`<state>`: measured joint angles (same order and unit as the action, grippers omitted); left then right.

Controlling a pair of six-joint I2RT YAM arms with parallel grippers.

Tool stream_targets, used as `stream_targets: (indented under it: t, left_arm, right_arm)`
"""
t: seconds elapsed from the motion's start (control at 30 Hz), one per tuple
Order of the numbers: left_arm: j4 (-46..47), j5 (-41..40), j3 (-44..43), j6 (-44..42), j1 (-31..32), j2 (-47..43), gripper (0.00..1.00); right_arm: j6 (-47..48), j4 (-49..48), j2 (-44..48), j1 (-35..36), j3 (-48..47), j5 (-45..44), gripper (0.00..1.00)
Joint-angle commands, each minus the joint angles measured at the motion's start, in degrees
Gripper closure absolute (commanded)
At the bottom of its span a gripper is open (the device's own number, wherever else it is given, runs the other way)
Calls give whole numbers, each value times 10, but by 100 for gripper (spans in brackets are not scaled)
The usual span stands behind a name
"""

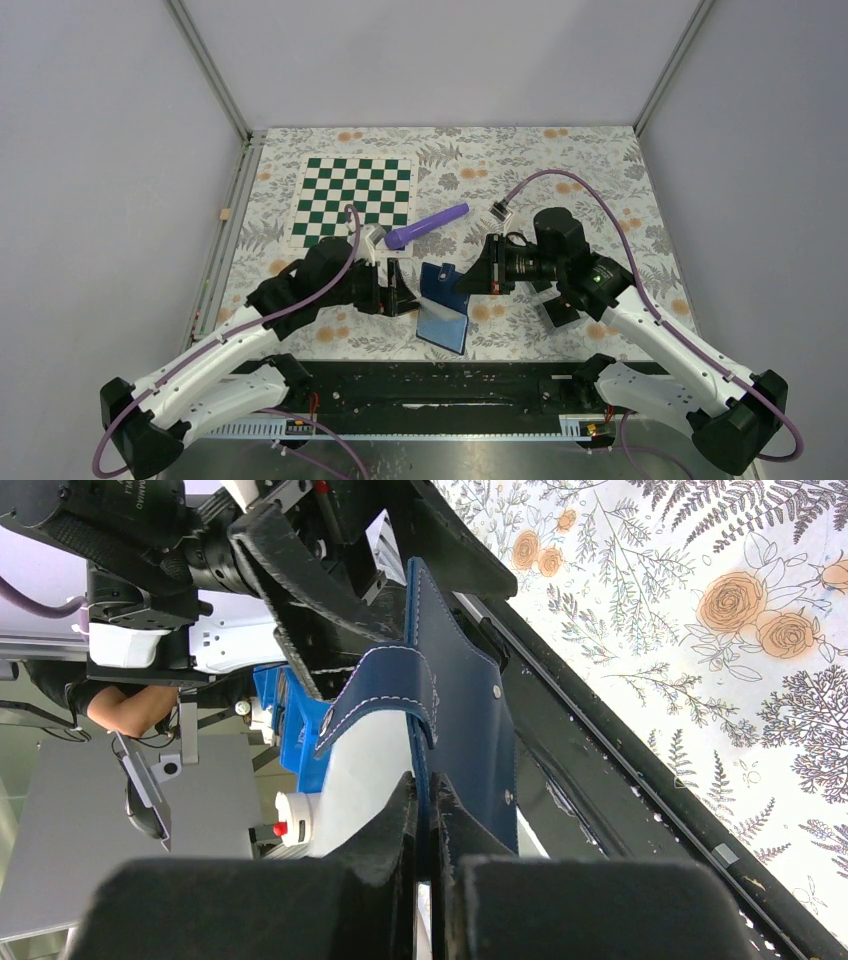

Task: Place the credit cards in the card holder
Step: Open the card holder.

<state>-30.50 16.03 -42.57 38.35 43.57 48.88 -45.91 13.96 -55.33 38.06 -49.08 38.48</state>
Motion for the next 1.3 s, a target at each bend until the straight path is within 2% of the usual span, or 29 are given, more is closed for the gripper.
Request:
stream_targets:
  t: [0.0,0.4,0.6,0.73,1.0,1.1,1.27]
  left_arm:
    - [77,27,10,16,-2,-25,17]
    - [148,47,38,34,-3,-65,16]
    - [168,22,50,47,-7,-99,14]
    - [132,-14,38,40,-9,-116,14]
    - [-28,-62,-14,-9,-10,-69,14]
    - [-44,-85,-7,-7,-10,-61,14]
    - [-17,-90,13,5,-9,-52,14]
  right_arm:
    - [2,-15,3,-3,-14,7,100]
    - [-22,-52,8,-3,-4,26,100]
    - [-42,-70,7,-3,-2,36,100]
    - [-54,-69,10,-4,-1,22,100]
    - [-58,-58,7,-7,-10,-1,100]
    - [-58,-58,7,-7,-9,1,100]
    - [-58,-58,7,-7,-6,8,100]
